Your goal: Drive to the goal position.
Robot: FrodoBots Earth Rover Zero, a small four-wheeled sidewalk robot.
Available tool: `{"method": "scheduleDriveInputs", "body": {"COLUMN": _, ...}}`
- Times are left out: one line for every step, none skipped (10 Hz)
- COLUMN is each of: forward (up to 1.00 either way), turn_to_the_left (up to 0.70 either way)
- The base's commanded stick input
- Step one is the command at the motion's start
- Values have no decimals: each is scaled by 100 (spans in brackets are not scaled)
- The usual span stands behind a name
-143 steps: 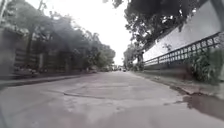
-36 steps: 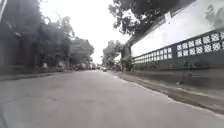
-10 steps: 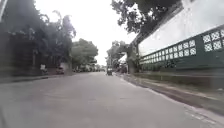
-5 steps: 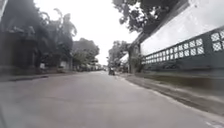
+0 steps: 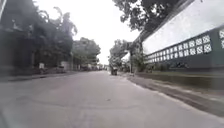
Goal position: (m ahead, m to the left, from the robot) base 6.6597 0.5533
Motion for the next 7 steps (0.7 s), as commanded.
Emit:
{"method": "scheduleDriveInputs", "body": {"forward": 50, "turn_to_the_left": 0}}
{"method": "scheduleDriveInputs", "body": {"forward": 50, "turn_to_the_left": 0}}
{"method": "scheduleDriveInputs", "body": {"forward": 50, "turn_to_the_left": 0}}
{"method": "scheduleDriveInputs", "body": {"forward": 50, "turn_to_the_left": 0}}
{"method": "scheduleDriveInputs", "body": {"forward": 50, "turn_to_the_left": 0}}
{"method": "scheduleDriveInputs", "body": {"forward": 50, "turn_to_the_left": 0}}
{"method": "scheduleDriveInputs", "body": {"forward": 50, "turn_to_the_left": 0}}
